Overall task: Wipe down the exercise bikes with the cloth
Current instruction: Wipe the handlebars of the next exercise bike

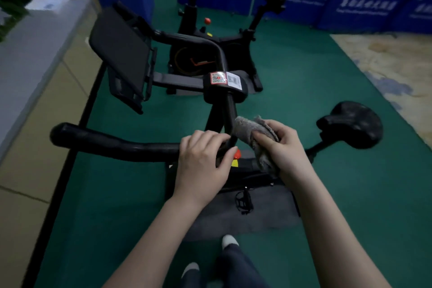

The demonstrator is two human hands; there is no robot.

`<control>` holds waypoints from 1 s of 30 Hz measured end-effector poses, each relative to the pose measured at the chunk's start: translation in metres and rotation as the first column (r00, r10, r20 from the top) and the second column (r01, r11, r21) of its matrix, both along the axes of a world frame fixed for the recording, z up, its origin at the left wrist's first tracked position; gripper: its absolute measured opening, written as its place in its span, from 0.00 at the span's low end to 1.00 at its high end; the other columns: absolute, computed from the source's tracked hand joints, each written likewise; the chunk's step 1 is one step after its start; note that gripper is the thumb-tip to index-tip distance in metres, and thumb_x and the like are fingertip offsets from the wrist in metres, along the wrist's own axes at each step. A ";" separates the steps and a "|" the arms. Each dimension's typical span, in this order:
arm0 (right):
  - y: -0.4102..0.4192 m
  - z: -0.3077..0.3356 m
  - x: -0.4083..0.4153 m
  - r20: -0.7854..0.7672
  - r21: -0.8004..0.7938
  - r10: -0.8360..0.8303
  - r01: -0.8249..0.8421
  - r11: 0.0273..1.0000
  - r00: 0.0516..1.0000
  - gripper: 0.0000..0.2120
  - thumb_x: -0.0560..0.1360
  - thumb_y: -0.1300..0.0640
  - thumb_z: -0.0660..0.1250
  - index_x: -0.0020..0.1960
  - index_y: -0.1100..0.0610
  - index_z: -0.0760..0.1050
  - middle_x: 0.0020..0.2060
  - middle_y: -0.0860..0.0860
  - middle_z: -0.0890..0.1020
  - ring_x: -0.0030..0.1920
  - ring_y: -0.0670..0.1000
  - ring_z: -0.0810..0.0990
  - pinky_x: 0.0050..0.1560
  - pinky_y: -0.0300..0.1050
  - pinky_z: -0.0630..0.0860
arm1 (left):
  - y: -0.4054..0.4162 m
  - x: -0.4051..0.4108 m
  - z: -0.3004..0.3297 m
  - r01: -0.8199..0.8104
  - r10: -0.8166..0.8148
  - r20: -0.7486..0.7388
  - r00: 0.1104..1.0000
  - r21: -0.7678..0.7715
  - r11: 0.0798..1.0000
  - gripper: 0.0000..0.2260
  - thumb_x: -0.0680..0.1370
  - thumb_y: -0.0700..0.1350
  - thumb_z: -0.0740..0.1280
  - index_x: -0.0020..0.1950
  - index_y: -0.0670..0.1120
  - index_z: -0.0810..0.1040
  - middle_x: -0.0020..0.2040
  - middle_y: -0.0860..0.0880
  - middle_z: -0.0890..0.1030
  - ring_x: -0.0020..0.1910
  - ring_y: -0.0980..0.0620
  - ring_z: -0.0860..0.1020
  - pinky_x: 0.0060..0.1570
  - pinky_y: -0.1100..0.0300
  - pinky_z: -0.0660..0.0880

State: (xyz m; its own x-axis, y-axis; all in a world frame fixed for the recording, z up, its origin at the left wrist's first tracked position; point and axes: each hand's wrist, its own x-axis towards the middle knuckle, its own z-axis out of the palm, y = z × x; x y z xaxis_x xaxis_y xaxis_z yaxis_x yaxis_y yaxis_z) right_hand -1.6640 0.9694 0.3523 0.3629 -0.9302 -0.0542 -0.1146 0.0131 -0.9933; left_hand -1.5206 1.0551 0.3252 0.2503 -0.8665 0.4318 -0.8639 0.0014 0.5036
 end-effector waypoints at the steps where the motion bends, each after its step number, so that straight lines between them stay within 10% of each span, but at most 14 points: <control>1: 0.009 -0.002 -0.003 0.010 0.006 -0.050 0.050 0.999 0.999 0.09 0.76 0.67 0.65 0.46 0.54 0.79 0.35 0.49 0.81 0.33 0.43 0.77 0.36 0.32 0.73 | 0.003 0.002 0.000 0.039 -0.039 0.013 0.999 -0.008 0.999 0.14 0.77 0.55 0.61 0.53 0.48 0.80 0.48 0.54 0.80 0.50 0.52 0.75 0.54 0.58 0.66; 30: 0.128 -0.036 -0.172 -0.065 0.101 -0.598 0.602 0.792 0.799 0.09 0.76 0.66 0.66 0.47 0.52 0.79 0.39 0.47 0.82 0.38 0.41 0.78 0.40 0.33 0.73 | 0.024 -0.128 -0.045 0.561 -0.610 0.174 0.773 0.262 0.785 0.14 0.76 0.53 0.62 0.54 0.46 0.80 0.49 0.52 0.80 0.50 0.50 0.77 0.51 0.56 0.67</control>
State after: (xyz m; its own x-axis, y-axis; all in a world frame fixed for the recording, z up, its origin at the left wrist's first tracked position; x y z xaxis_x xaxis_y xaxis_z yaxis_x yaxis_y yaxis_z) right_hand -1.8359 1.0970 0.3161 -0.2692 -0.9478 -0.1709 -0.0749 0.1976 -0.9774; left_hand -1.6485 1.0793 0.2797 -0.4206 -0.8784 0.2269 -0.8161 0.4756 0.3283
